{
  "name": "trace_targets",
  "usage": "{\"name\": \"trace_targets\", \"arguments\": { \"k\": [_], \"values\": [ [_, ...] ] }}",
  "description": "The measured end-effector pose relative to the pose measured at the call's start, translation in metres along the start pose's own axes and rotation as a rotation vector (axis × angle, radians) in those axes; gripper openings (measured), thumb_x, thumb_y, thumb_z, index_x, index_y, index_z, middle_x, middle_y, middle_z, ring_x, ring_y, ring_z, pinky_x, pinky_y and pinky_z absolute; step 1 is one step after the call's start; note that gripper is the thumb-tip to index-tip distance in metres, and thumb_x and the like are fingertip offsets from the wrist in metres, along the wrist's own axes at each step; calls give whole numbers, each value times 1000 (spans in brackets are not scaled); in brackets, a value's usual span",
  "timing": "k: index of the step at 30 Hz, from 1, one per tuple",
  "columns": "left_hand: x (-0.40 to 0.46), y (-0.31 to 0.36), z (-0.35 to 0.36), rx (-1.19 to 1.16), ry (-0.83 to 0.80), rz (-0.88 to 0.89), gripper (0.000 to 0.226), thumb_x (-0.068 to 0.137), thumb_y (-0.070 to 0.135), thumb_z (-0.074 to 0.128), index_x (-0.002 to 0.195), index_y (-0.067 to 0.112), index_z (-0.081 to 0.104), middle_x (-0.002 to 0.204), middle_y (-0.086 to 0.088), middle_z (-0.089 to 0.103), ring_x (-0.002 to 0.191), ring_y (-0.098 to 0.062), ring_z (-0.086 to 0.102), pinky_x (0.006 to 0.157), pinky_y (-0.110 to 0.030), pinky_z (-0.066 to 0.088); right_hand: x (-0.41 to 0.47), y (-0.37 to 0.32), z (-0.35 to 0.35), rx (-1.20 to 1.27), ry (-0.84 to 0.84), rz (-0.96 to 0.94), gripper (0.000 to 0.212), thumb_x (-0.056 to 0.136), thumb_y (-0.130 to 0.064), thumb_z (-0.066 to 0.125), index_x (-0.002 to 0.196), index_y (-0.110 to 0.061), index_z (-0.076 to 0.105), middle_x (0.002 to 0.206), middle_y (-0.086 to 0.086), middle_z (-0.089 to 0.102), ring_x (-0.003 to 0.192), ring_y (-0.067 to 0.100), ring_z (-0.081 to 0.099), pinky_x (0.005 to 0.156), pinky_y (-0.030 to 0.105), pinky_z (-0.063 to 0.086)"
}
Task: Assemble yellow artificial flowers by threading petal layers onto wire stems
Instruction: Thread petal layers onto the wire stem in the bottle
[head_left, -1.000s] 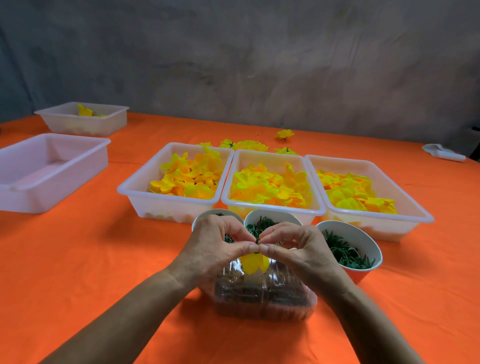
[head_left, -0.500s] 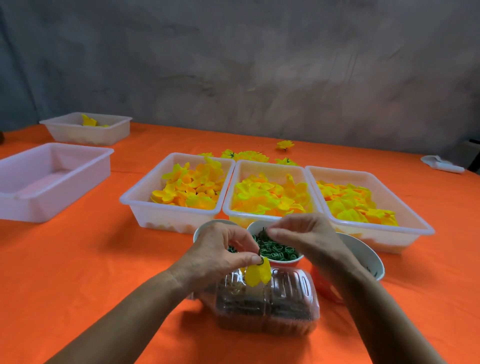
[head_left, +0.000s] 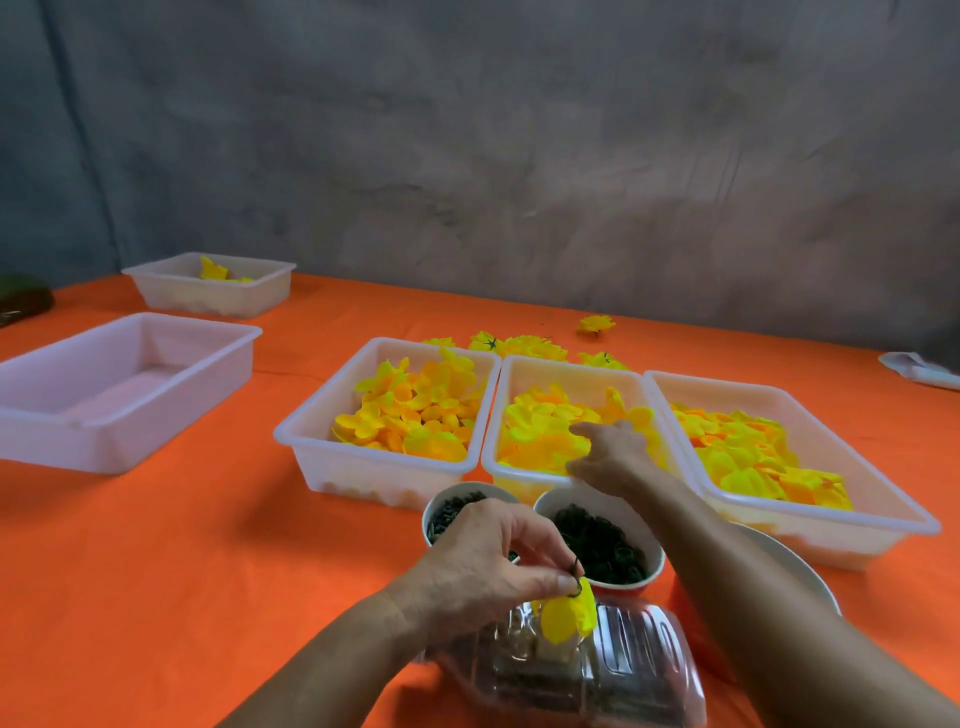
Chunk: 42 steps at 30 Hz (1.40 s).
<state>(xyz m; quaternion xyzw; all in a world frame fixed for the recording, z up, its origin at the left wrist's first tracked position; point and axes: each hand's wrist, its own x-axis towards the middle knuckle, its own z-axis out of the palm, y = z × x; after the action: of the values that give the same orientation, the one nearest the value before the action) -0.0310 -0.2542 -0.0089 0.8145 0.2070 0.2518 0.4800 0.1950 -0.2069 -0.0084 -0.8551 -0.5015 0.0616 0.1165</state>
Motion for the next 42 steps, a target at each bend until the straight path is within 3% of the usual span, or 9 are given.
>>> {"name": "trace_targets", "arguments": {
  "k": [3,8,14,21,25,29,34,38,42],
  "values": [
    [1,1,-1,12,1,-2,5,77,19,77,77,23,75,81,4,70,85,-12,66,82,-35,54,6,-8,3,-162,94,-80,48,95,-21,48,140,-37,41,153,2,21,136,32,19,104,42,32],
    [1,4,-1,14,-1,19,5,77,16,77,81,16,75,72,12,65,74,-1,61,75,-27,52,20,-21,12,-62,-36,-264,47,103,-22,35,149,-23,26,157,2,22,139,30,27,106,40,34],
    [0,2,0,-3,6,19,5,77,18,76,82,18,75,74,10,66,75,-2,62,76,-26,51,24,-27,23,-18,5,-196,50,87,-1,58,134,-16,53,130,10,58,117,27,55,86,35,48],
    [-1,0,3,-33,28,-2,4,76,17,77,78,19,74,83,1,71,85,-13,67,82,-32,54,24,-21,22,11,36,-132,25,84,-2,53,101,-3,70,110,17,67,102,33,61,83,39,53],
    [0,-2,3,-58,29,-1,10,76,18,77,75,28,74,82,1,72,84,-16,66,82,-33,54,23,-19,27,62,141,-230,32,81,1,62,108,-14,69,127,8,56,117,27,52,82,33,45],
    [0,-2,2,-73,14,-13,9,76,20,77,76,29,74,78,8,70,82,-12,66,78,-27,54,29,-21,23,52,-72,-279,54,85,6,54,135,-15,52,140,9,49,127,26,47,95,36,45],
    [0,-1,2,-77,1,-18,14,75,20,77,74,33,73,78,8,70,80,-7,65,76,-23,53,30,-27,22,-3,-105,-189,35,85,5,48,115,-2,65,120,18,63,110,33,59,85,38,52],
    [0,-1,2,-79,4,-10,15,76,18,78,73,32,74,80,7,71,81,-8,66,77,-23,53,27,-21,28,251,35,-145,16,82,2,57,90,7,69,102,26,67,102,33,63,65,33,40],
    [1,1,2,-73,-3,-7,15,75,17,78,73,31,74,82,0,73,82,-13,66,79,-30,55,16,-10,11,843,245,30,6,79,-6,72,81,-1,71,62,7,60,55,18,55,54,25,42]
  ]
}}
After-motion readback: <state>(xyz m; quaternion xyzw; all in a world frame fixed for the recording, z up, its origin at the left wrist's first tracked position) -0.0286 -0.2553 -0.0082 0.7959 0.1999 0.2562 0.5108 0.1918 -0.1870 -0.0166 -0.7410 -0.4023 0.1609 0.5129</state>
